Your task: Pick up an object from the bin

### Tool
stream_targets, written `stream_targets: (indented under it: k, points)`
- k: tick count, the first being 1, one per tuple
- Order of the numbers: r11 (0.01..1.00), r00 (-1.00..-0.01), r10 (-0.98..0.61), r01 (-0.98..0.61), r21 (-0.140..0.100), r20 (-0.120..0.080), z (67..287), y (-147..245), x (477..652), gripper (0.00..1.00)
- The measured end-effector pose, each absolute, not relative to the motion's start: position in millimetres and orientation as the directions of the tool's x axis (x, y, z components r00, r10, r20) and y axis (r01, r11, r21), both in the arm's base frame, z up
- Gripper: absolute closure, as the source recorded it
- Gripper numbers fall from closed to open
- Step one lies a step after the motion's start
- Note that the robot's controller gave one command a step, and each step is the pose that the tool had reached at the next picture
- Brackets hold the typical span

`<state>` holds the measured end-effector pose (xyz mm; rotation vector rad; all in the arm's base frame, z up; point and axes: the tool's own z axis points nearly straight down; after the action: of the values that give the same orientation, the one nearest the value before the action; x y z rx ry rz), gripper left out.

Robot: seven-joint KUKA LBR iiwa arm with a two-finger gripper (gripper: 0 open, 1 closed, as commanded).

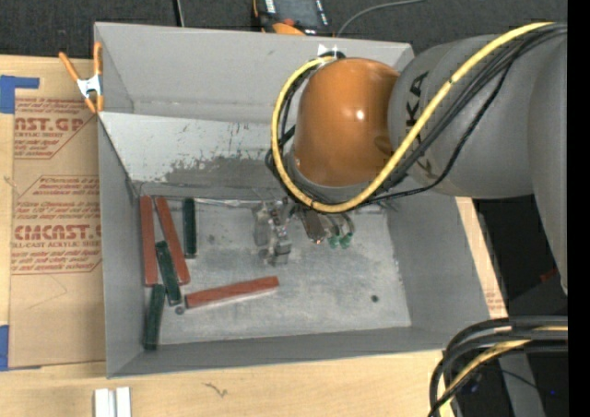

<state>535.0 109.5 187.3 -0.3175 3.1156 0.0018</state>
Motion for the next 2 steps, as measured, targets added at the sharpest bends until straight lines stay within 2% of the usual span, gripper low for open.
stream_targets:
  k: [1,2]
  points:
    - [0.980,-0.980,-0.201,-0.201,0.001,-0.002,182,109,533.6,0.00]
    - [0.942,-0.942,-0.336,-0.336,0.001,0.002,75,124,487.4,0.00]
